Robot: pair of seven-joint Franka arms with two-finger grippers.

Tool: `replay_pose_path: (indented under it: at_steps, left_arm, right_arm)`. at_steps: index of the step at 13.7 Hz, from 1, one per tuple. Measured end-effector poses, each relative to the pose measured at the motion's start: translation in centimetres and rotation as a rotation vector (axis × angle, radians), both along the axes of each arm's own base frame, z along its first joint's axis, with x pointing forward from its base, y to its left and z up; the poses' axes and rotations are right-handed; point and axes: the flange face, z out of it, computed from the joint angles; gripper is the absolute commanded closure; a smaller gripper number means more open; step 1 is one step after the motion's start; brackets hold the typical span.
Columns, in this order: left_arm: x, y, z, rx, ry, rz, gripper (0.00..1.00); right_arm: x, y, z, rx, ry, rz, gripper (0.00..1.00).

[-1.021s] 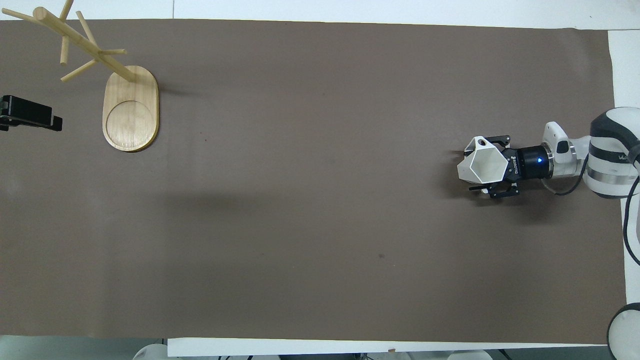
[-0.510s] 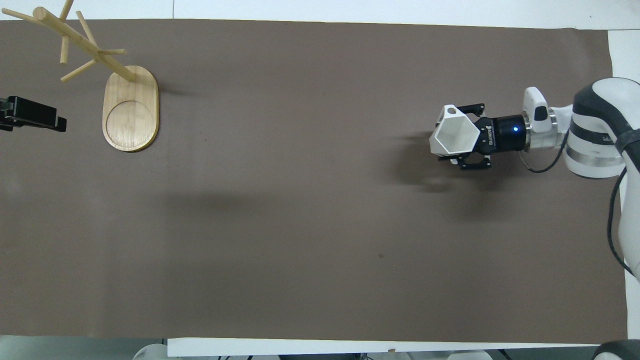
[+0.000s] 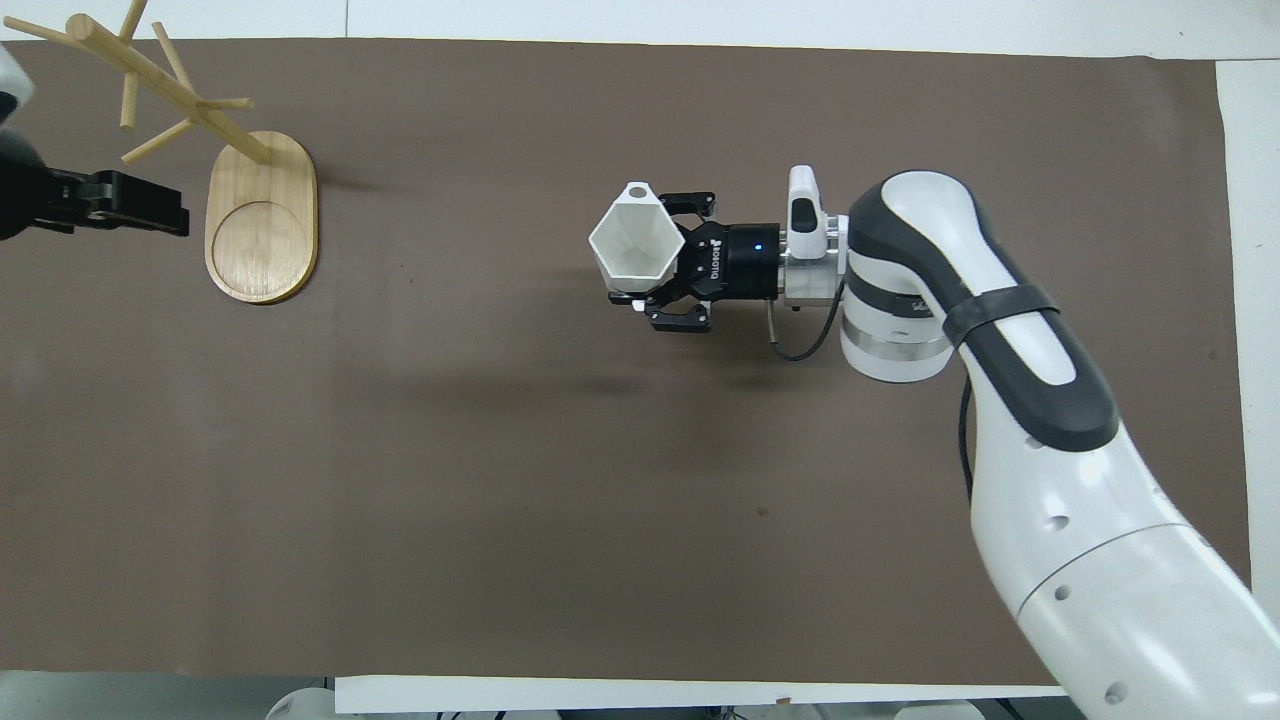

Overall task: Hang cup on rack
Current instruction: 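Carry the cup toward center with the right gripper while the left gripper approaches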

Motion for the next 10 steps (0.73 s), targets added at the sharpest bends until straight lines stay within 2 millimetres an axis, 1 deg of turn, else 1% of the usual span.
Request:
replay_pose_path:
  at_steps: [1, 3, 5, 7, 8, 10]
  left_arm:
    - [-0.5, -2.0, -0.1, 0.004, 0.003, 0.000, 0.00]
    - [-1.6, -4.8, -0.3, 0.007, 0.023, 0.008, 0.00]
    - [-3.0, -8.1, -0.5, 0.015, 0.046, -0.027, 0.00]
    - [-4.3, -11.5, -1.2, 0.022, 0.062, -0.045, 0.00]
    - [-4.8, -13.0, -1.8, 0.025, 0.071, -0.010, 0.00]
    - [-5.2, -15.7, -3.2, 0.021, 0.080, 0.130, 0.01]
  right_arm:
    - [-0.4, 1.6, 0.2, -0.021, 0.002, -0.025, 0.72]
    - [-1.3, 4.1, 0.5, -0.037, 0.017, -0.057, 0.72]
    - [-2.1, 6.0, 0.8, -0.046, 0.020, -0.060, 0.72]
    - [-2.3, 6.8, 1.0, -0.055, 0.019, -0.063, 0.71]
    - [-2.3, 6.9, 1.0, -0.066, 0.021, -0.074, 0.71]
    - [-2.4, 7.2, 1.1, -0.081, 0.021, -0.088, 0.71]
